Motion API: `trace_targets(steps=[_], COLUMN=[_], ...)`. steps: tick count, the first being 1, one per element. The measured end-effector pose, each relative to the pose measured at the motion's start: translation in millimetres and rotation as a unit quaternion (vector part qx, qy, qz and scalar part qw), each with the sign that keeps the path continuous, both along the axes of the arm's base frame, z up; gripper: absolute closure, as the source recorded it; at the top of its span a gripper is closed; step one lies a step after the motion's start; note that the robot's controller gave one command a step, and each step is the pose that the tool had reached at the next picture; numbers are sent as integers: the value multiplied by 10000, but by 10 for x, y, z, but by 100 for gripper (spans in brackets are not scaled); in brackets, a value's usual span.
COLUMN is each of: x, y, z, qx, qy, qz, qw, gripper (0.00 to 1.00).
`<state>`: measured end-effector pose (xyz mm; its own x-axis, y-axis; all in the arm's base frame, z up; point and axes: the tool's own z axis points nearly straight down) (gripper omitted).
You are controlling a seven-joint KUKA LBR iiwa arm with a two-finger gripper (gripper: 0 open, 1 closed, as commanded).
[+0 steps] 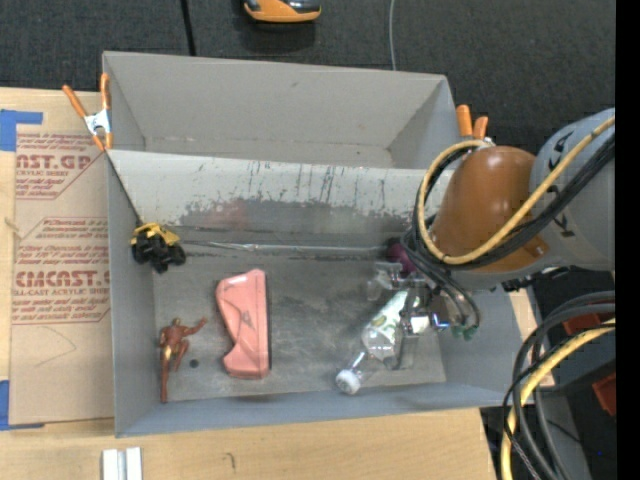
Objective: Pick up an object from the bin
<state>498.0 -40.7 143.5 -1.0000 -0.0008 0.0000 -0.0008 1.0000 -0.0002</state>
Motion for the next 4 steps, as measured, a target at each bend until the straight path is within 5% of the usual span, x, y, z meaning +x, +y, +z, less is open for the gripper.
trace_targets(steps=[1, 2, 3, 4], x=[-83, -188, -189, -17], y=[-100, -61, -61, -221], z=[-435, -715, -715, -424], qx=[-2, 6, 6, 8], qy=[-43, 2, 2, 8], qz=[245, 1329, 1330, 1385], qw=[9997, 9911, 9911, 9904], gripper=[0, 100, 100, 100])
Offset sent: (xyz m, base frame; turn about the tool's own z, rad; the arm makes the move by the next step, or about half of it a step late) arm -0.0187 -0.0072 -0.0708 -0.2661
